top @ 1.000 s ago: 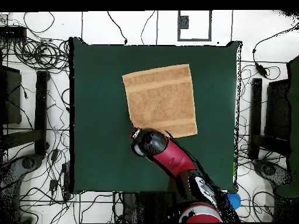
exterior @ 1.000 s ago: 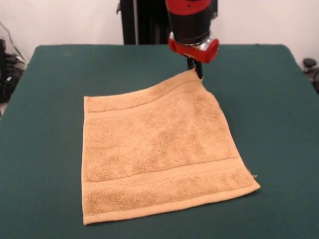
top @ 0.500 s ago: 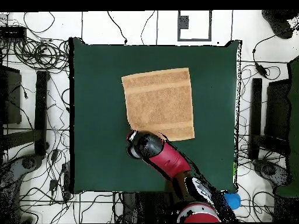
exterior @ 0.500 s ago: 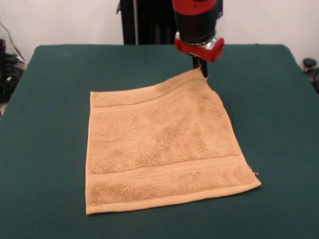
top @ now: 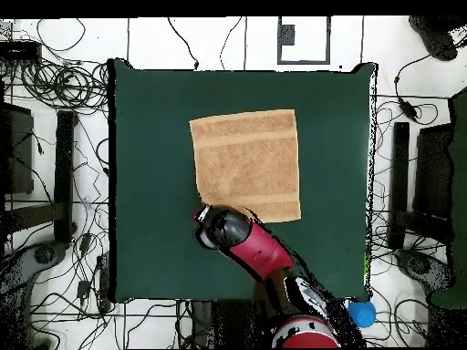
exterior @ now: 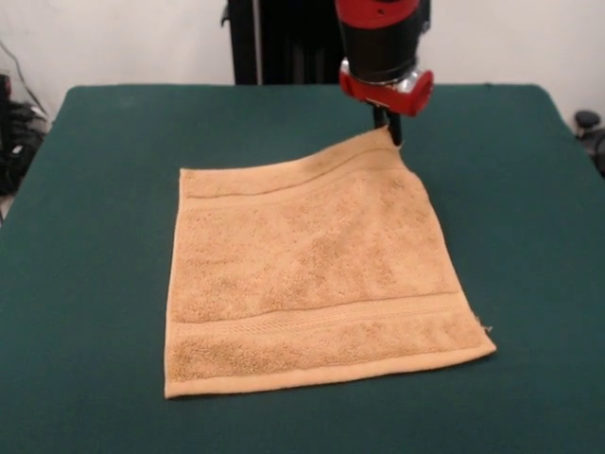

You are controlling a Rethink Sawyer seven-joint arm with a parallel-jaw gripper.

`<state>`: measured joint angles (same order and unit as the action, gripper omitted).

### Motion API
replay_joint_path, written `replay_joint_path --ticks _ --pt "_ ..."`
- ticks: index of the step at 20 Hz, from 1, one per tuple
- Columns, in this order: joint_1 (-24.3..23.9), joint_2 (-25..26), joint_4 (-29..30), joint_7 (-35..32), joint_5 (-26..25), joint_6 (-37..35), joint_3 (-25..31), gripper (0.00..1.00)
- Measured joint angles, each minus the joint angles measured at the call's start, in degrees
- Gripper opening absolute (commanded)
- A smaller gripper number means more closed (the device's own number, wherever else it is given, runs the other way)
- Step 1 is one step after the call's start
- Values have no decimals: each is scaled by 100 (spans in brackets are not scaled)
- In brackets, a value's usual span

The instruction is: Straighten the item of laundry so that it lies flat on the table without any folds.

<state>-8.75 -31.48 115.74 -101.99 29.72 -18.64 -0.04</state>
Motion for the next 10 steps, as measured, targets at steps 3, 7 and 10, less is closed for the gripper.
replay_joint_path --ticks 3,7,10 --pt "78 0 4 -1 42 0 0 0" --pt "191 -11 27 -14 111 0 0 0" --pt "311 -54 58 -41 185 0 1 0"
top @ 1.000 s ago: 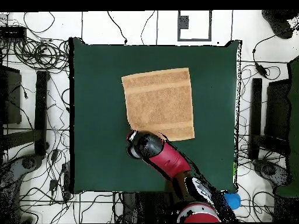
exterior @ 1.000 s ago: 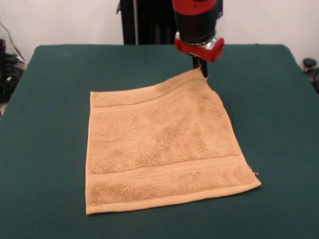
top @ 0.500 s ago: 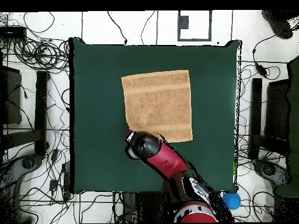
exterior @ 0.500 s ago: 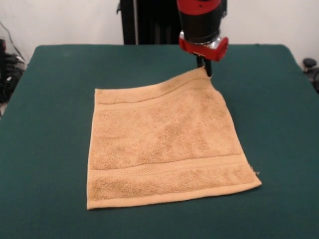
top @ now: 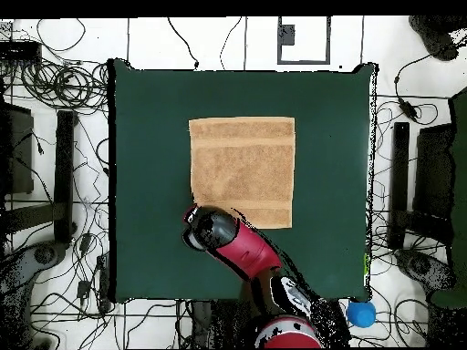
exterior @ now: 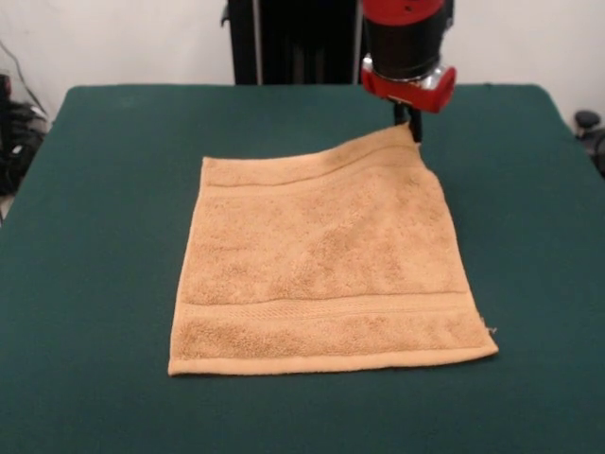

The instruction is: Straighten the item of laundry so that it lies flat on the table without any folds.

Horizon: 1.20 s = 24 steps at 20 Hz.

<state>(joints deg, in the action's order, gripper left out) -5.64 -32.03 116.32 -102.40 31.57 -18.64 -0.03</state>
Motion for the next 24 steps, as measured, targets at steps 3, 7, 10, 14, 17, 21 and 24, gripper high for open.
replay_joint_path --ticks 3,7,10,14,17,21,24 --pt "32 -48 21 -17 31 -1 0 0" --pt "61 -127 43 -82 114 -1 -1 0" --pt "87 -162 52 -144 167 -1 -1 0" --pt "81 -193 66 -236 184 -1 -1 0" --pt "70 -196 83 -238 185 -1 -1 0" --pt "64 -196 109 -238 203 0 -1 0" --pt "64 -196 121 -238 229 -1 -1 0"
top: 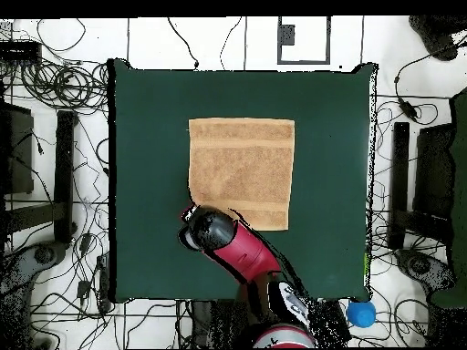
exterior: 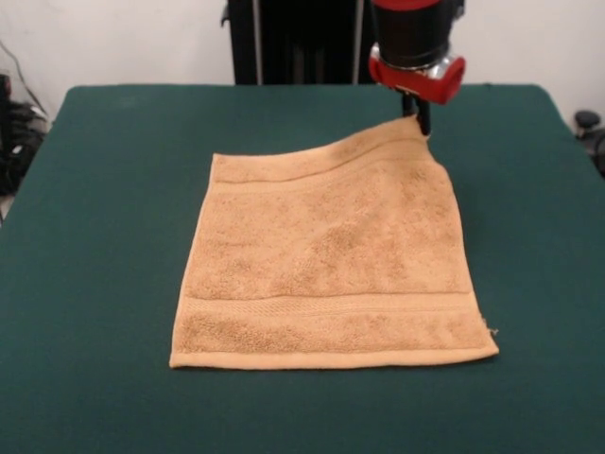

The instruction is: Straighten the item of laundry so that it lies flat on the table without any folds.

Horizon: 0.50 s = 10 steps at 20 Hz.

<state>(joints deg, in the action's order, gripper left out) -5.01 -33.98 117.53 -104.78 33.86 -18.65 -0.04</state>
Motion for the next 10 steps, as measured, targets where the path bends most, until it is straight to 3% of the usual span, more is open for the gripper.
replay_joint_path --ticks 10 --pt "0 0 25 0 39 1 2 0"
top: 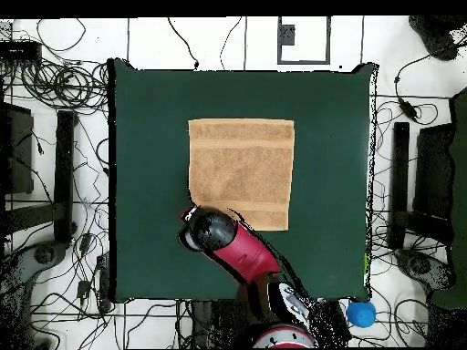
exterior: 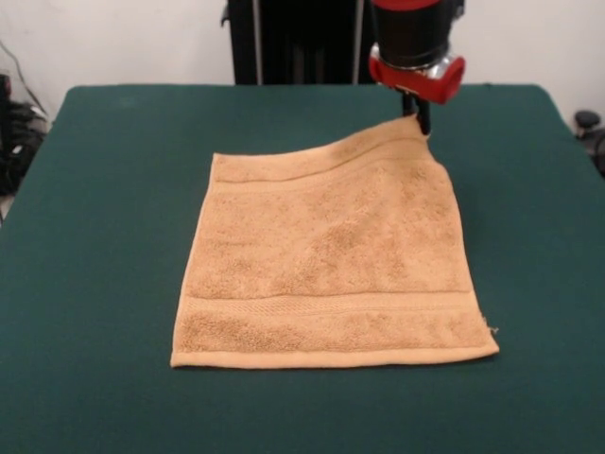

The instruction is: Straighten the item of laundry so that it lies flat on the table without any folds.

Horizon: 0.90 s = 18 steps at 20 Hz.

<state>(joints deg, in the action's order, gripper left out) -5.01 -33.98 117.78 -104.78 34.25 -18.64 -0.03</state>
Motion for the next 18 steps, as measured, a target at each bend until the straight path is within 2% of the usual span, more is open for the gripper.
replay_joint_path --ticks 13,14,18 --pt "-17 -1 22 0 14 41 16 0" --pt "-55 -1 50 0 18 88 51 100" --pt "-146 -1 97 0 20 163 140 100"
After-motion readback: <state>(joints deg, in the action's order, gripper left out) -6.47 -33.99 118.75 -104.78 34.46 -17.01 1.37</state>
